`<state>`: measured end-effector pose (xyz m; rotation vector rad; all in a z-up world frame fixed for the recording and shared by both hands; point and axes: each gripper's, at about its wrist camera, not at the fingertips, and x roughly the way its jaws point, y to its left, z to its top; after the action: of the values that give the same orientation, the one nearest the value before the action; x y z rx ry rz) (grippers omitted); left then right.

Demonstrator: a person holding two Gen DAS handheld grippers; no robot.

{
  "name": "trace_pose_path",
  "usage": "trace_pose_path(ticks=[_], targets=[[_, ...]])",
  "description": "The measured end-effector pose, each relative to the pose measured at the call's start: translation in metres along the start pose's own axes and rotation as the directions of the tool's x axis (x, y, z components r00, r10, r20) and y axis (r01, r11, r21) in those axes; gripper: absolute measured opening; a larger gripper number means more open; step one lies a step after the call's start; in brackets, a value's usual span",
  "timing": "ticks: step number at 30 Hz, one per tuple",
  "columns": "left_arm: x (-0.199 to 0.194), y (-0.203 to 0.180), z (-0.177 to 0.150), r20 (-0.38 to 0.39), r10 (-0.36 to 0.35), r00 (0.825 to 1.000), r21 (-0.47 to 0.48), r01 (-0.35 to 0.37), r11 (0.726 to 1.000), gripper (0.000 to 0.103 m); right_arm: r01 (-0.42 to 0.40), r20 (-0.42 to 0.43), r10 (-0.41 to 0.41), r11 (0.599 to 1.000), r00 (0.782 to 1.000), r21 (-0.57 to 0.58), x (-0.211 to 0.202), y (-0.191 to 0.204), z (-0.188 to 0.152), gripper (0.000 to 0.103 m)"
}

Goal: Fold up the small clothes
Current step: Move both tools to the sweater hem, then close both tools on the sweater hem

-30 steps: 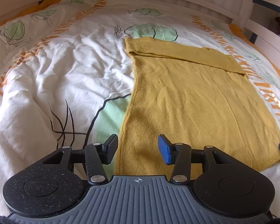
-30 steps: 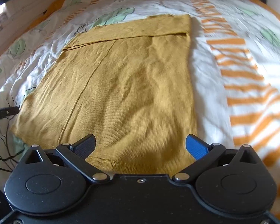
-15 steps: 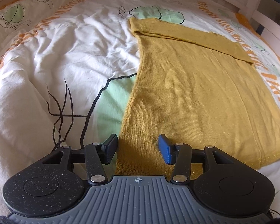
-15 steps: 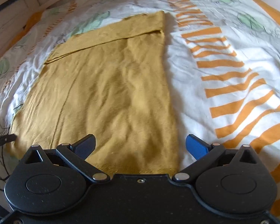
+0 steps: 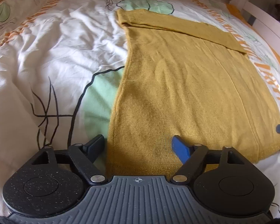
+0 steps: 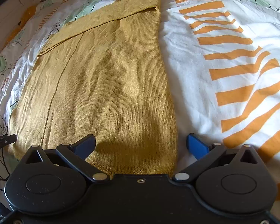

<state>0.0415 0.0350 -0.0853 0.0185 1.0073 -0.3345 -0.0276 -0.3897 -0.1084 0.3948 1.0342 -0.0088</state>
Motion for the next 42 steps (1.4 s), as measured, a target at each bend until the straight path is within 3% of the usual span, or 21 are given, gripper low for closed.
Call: trace_pose_path(ticks=[9, 15, 18, 23, 29, 31, 34, 42], targets=[[0.002, 0.003, 0.003, -0.015, -0.030, 0.999, -0.004, 0.030, 1.000, 0.085, -0.047, -0.001, 0.047, 0.998, 0.999, 0.042, -0.001, -0.006, 0.001, 0.103], [-0.006, 0.014, 0.003, -0.023, -0.070, 0.997, -0.054, 0.069, 0.996, 0.072, -0.083, -0.052, 0.085, 0.995, 0.995, 0.050, -0.007, -0.006, 0.002, 0.103], [-0.008, 0.019, 0.002, -0.028, -0.092, 0.995, -0.077, 0.089, 0.993, 0.065, -0.093, -0.074, 0.096, 0.995, 0.993, 0.042, -0.010, -0.009, 0.003, 0.097], [-0.008, 0.023, 0.003, -0.027, -0.098, 0.995, -0.099, 0.095, 0.991, 0.059, -0.131, -0.081, 0.142, 0.983, 0.987, 0.126, -0.016, -0.031, 0.009, 0.074], [-0.010, 0.032, 0.003, -0.012, -0.096, 0.995, -0.160, 0.093, 0.983, 0.029, -0.159, -0.072, 0.176, 0.967, 0.982, 0.198, -0.014, -0.046, 0.009, 0.050], [-0.011, 0.038, 0.003, -0.008, -0.113, 0.994, -0.198, 0.110, 0.974, 0.017, -0.165, -0.079, 0.184, 0.965, 0.980, 0.206, -0.011, -0.047, 0.007, 0.021], [-0.012, 0.040, 0.003, 0.002, -0.121, 0.993, -0.223, 0.119, 0.968, 0.008, -0.177, -0.077, 0.194, 0.966, 0.978, 0.189, -0.012, -0.044, 0.006, 0.016], [-0.028, 0.042, 0.007, 0.072, -0.136, 0.988, -0.244, 0.150, 0.958, 0.005, -0.259, 0.041, 0.257, 0.944, 0.966, 0.205, -0.028, -0.047, 0.006, 0.012]])
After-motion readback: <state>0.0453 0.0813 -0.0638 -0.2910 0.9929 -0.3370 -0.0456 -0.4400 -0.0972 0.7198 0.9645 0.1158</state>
